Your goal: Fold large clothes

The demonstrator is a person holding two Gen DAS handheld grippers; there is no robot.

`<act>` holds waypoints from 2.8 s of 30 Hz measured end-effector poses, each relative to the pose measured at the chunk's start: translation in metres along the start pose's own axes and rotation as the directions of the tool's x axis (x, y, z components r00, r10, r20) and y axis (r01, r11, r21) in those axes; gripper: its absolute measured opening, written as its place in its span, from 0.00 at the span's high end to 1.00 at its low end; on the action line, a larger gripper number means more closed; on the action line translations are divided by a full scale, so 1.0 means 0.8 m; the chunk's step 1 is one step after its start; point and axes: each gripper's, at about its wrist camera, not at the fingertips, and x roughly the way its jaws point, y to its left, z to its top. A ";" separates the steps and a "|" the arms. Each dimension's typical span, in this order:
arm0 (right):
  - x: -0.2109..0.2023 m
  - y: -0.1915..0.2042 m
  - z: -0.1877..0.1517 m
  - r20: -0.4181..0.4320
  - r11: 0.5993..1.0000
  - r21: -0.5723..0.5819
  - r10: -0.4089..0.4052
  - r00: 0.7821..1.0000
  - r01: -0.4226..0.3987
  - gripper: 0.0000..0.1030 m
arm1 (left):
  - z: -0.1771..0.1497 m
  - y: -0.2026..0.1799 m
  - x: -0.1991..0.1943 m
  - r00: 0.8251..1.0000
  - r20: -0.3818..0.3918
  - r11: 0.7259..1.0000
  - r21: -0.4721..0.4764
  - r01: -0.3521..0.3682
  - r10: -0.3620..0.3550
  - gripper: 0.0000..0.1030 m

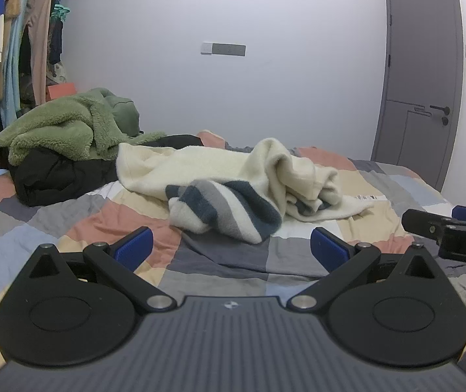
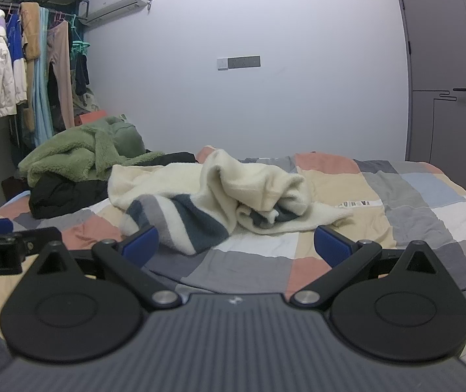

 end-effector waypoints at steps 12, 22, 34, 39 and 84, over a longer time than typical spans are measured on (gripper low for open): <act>0.011 -0.004 -0.003 -0.026 1.000 0.005 -0.012 1.000 0.013 0.00 | -0.003 0.001 0.020 0.999 -0.042 1.000 0.002 -0.007 0.007 0.00; 0.024 -0.009 -0.013 -0.037 1.000 0.006 -0.021 0.999 0.021 0.00 | -0.002 0.026 0.044 0.998 -0.067 0.998 -0.063 0.002 -0.006 0.00; 0.059 -0.019 -0.025 -0.081 0.999 0.034 -0.018 0.997 0.021 0.00 | -0.007 0.039 0.076 0.996 -0.093 0.997 -0.082 -0.003 -0.004 0.00; 0.073 -0.025 -0.025 -0.107 0.998 0.060 0.010 0.994 -0.004 0.00 | -0.007 0.037 0.096 0.994 -0.110 0.996 -0.086 -0.009 -0.001 0.00; 0.439 -0.169 -0.038 -0.090 0.712 0.685 0.293 0.952 -0.155 0.27 | -0.019 0.023 0.451 0.988 -0.158 0.999 -0.032 -0.010 0.005 0.05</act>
